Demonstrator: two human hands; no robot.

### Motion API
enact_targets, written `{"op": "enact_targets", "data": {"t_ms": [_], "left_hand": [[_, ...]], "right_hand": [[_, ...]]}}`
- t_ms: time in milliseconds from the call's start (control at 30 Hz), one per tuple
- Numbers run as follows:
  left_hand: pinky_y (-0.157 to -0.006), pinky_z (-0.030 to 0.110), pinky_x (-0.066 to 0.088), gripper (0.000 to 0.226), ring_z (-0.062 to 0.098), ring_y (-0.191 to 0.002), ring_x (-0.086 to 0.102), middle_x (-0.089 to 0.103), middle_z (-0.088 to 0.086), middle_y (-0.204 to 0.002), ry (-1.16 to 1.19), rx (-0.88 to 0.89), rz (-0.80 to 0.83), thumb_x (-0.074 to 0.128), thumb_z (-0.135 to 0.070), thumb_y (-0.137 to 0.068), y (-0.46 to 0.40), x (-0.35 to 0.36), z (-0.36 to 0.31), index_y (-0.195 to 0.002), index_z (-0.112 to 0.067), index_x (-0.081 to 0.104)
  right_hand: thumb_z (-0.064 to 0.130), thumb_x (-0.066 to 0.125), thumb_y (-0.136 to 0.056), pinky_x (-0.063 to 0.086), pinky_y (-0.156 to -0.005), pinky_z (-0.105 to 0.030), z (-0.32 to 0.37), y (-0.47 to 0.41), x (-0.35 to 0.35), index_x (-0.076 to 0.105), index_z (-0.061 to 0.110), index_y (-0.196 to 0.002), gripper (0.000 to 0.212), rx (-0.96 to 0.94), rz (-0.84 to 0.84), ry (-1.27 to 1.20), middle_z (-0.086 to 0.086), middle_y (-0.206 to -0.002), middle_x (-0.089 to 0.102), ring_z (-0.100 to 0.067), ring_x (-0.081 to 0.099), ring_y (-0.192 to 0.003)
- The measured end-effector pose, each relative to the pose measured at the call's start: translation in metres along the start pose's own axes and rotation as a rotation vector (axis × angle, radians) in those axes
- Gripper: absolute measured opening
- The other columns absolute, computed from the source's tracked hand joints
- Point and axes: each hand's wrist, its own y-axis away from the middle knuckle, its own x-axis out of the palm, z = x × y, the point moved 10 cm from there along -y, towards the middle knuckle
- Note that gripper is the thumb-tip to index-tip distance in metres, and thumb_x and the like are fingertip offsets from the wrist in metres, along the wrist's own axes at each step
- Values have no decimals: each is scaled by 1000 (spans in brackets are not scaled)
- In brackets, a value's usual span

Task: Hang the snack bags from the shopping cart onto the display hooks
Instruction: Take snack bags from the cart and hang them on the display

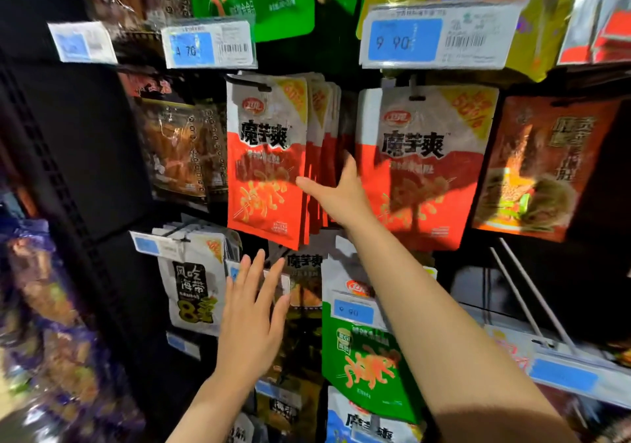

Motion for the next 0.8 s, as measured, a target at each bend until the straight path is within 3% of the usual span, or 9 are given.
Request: {"op": "enact_targets", "data": {"t_ms": [100,233,367,667,800], "left_hand": [[-116,27,-8,50,1,-146,-10,4,-19,-157,-7,17,25,17,-57,-96,0,-4,2,-145,-46,15],[-116,26,-9,50,0,-146,-9,3,-22,-156,2,32,39,16,-57,-96,-2,-6,4,-145,-48,16],[-117,29,-7,51,2,-146,-8,5,-17,-158,-15,29,42,21,-53,-96,-2,-4,4,-146,-42,20],[-117,34,-4,51,2,-146,-9,5,-16,-159,-16,46,58,21,-52,-97,-1,-5,4,-147,-41,18],[-117,30,-8,51,4,-146,-11,-1,-18,-158,-8,39,70,20,-52,-98,0,-3,2,-148,-43,14]], "right_hand": [[44,70,-81,39,-106,-39,4,-7,22,31,9,-144,82,46,-42,34,-14,-145,40,-31,42,-132],[37,59,-92,41,-100,-43,19,9,42,15,22,-151,75,-111,-88,191,-10,-154,21,-35,43,-128],[23,50,-96,36,-106,-47,36,19,64,3,30,-152,74,-218,-79,320,-2,-161,3,-38,37,-134],[3,48,-93,39,-99,-43,43,25,62,10,25,-152,73,-202,-88,387,-2,-161,2,-40,35,-133],[9,45,-97,35,-103,-44,41,24,56,2,34,-152,74,-213,-64,389,-6,-161,3,-40,33,-135]]}}
